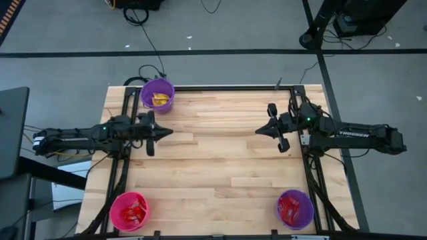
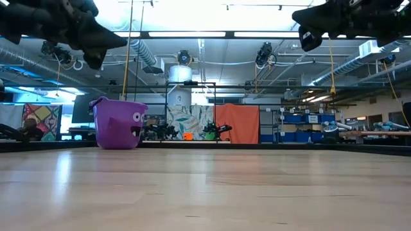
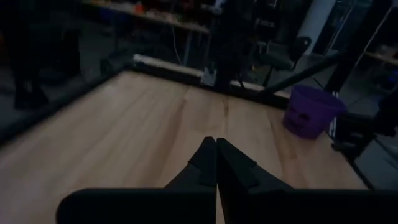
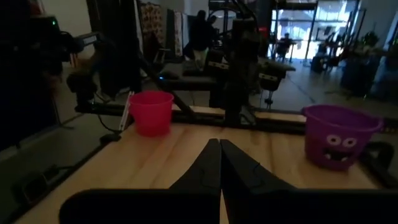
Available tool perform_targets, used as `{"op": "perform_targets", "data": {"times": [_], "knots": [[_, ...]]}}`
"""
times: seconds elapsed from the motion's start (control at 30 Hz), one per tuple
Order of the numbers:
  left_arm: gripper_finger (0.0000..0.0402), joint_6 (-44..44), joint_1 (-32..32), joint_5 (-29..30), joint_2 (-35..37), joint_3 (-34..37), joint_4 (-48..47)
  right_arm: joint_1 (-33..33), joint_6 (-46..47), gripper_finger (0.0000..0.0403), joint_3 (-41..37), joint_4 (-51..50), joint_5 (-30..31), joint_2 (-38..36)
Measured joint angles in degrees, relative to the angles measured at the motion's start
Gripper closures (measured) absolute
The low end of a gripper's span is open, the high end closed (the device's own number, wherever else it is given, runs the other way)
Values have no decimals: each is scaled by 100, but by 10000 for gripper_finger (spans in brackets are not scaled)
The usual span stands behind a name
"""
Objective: Sort candy by brand, put in halloween buckets
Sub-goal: Return to Home Position
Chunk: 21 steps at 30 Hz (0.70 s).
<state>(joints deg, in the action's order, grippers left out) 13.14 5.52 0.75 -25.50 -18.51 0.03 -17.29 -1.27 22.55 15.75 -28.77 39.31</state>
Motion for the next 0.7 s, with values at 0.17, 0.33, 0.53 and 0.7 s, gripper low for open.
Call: {"op": "perform_targets", "data": {"times": [0.17,0.33,0.53,0.7], "knots": [[398,-384,0,-669,126,160,196,-79,-260,394,-83,55,-266,-75],[397,-490,85,-650,225,707,658,-176,391,394,-557,558,-388,-422],[397,10,168,-578,232,1290,1623,-161,870,394,-1106,1394,-391,-795],[397,212,151,-257,232,1436,1629,-161,1057,394,-1407,1424,-179,-1013]]}}
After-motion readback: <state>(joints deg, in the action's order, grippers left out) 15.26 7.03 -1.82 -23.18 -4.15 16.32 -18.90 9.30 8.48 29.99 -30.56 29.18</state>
